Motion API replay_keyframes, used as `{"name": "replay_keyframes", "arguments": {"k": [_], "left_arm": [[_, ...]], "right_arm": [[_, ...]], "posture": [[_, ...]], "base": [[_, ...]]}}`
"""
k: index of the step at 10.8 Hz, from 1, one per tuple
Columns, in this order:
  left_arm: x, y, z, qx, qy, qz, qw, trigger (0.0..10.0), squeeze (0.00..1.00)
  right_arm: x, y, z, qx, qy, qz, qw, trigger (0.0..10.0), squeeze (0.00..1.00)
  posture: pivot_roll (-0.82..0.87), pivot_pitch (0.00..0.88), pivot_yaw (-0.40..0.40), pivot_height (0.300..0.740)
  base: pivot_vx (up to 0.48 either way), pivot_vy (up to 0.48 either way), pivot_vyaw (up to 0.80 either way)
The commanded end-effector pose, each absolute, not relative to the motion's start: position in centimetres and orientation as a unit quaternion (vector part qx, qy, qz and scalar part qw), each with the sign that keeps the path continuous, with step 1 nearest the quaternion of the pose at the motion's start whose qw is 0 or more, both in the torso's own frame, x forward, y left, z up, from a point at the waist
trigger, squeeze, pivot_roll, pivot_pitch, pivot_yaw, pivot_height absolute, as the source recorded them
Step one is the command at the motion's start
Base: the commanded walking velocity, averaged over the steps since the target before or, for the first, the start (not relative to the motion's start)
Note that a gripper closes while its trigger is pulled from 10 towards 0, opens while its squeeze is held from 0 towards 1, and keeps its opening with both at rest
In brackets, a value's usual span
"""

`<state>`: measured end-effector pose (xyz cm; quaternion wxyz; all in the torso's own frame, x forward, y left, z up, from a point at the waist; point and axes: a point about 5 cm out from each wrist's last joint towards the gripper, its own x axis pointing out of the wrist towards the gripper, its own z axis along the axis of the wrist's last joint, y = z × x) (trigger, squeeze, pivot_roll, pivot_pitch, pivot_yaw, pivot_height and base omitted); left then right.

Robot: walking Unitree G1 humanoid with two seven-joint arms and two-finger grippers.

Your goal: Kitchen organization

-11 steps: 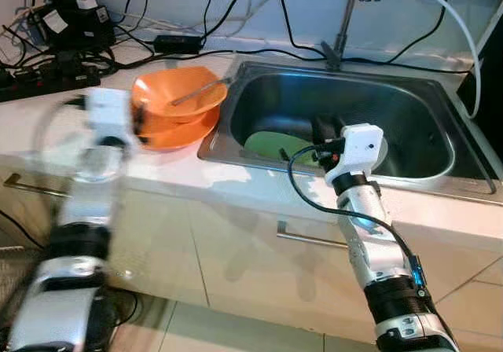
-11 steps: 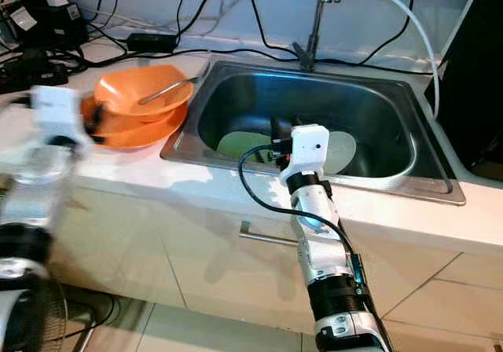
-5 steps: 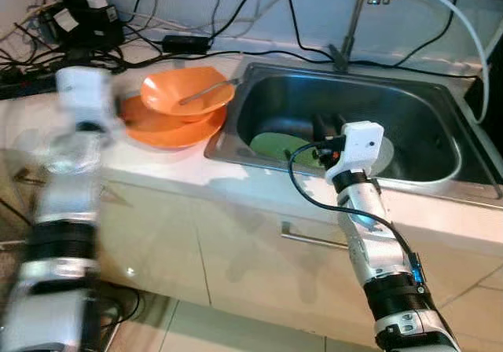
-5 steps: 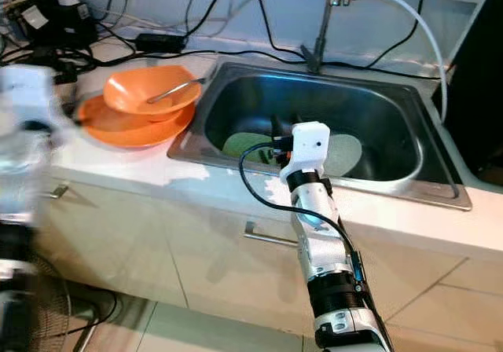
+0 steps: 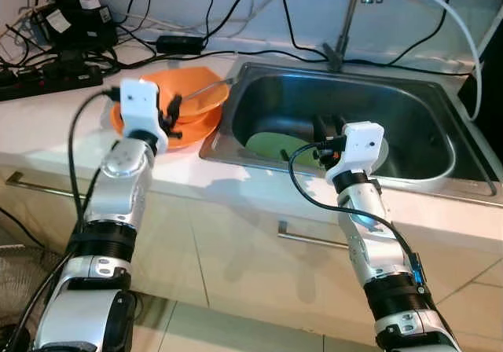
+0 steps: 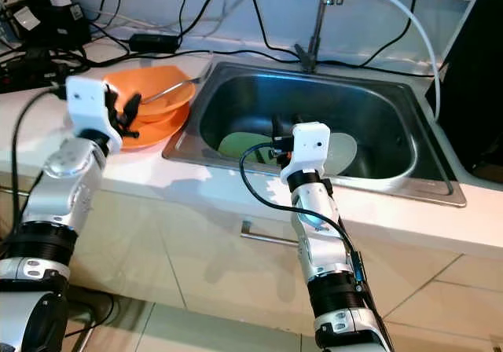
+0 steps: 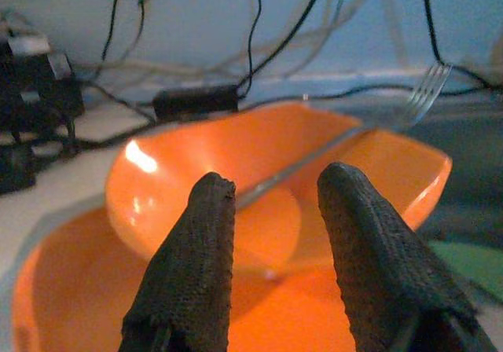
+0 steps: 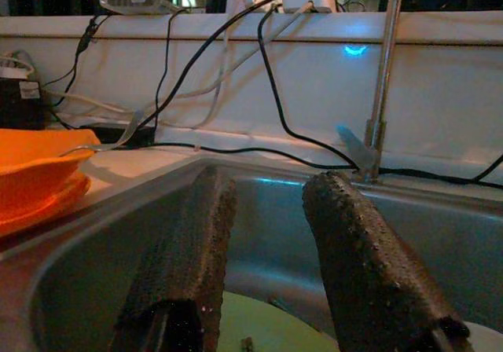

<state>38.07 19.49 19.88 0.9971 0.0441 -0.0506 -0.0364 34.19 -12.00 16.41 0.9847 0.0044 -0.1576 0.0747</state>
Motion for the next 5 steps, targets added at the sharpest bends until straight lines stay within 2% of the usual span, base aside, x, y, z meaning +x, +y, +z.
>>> {"name": "replay_keyframes", "arguments": {"k": [1,5], "left_arm": [[38.4,19.2,20.5,0.037,-0.057,-0.045,0.997,10.0,0.0],[38.0,20.6,19.6,0.047,-0.034,-0.026,0.998,10.0,0.0]], "right_arm": [[34.2,-12.3,16.4,0.006,-0.158,0.065,0.985,10.0,0.0],[34.2,-12.1,16.4,0.007,-0.157,0.067,0.985,10.0,0.0]], "posture": [[0.15,0.009,-0.004,0.74],[0.16,0.022,-0.009,0.74]], "base": [[0.0,0.0,0.0],[0.0,0.0,0.0]]}}
